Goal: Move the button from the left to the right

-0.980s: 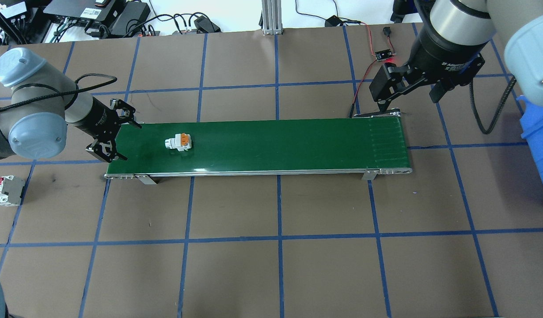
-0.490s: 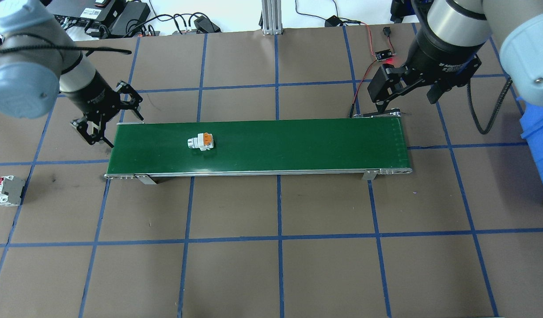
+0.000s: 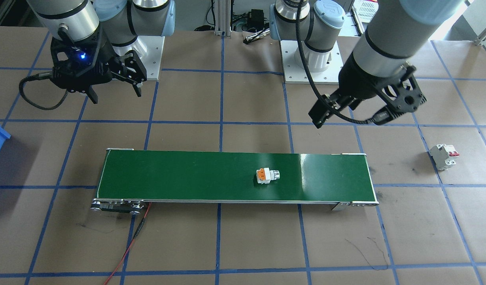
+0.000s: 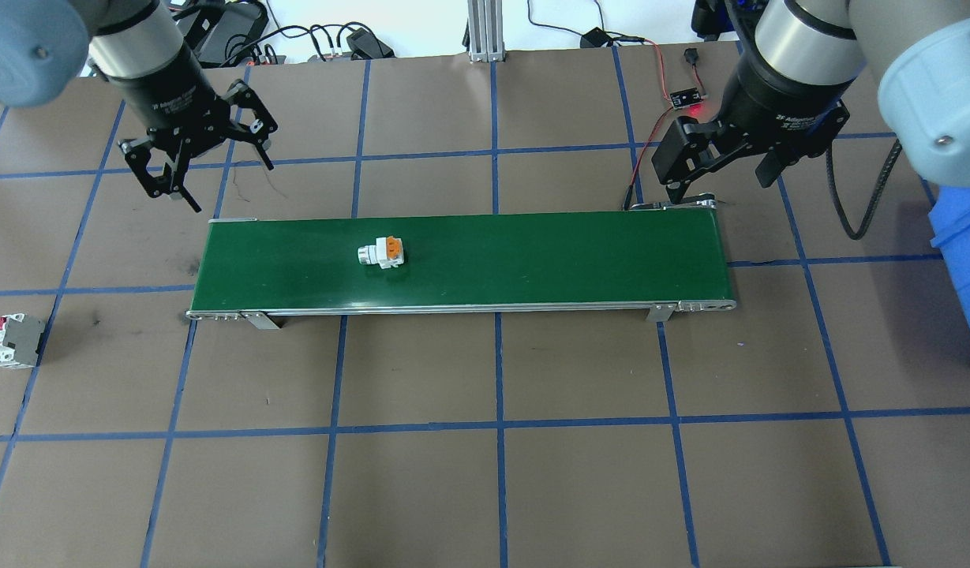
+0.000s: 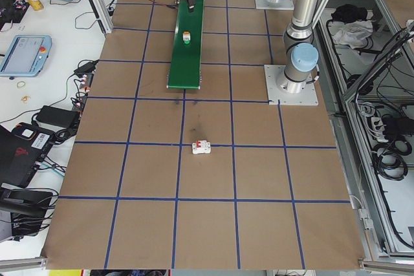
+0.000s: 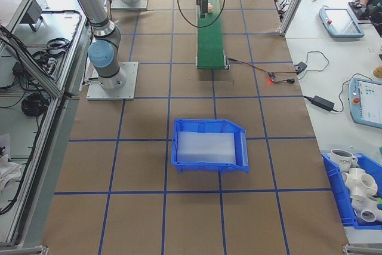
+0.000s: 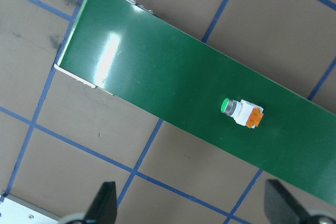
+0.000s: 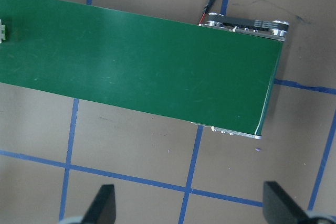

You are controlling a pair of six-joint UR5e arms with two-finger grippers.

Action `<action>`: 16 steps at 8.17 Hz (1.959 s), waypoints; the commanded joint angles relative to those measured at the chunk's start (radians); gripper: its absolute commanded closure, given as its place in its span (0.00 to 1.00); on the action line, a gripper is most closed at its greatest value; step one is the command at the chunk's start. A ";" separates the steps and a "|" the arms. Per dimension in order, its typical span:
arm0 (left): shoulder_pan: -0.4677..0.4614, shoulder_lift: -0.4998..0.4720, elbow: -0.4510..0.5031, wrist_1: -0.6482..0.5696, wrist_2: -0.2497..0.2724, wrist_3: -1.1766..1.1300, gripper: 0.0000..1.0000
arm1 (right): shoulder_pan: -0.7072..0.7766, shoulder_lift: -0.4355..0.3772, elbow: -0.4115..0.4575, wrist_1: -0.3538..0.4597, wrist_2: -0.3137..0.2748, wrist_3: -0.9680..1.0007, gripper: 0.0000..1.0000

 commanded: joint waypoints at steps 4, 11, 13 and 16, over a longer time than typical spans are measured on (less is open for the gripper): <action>-0.082 0.051 0.043 -0.016 0.034 0.254 0.00 | -0.001 0.084 0.033 -0.088 0.009 -0.581 0.00; -0.074 0.080 0.041 -0.013 0.039 0.328 0.00 | -0.001 0.322 0.076 -0.209 0.000 -1.192 0.00; -0.074 0.093 0.032 -0.011 0.039 0.328 0.00 | 0.010 0.340 0.090 -0.293 -0.047 -1.248 0.00; -0.074 0.096 0.032 -0.011 0.039 0.328 0.00 | 0.019 0.357 0.128 -0.372 -0.055 -1.367 0.00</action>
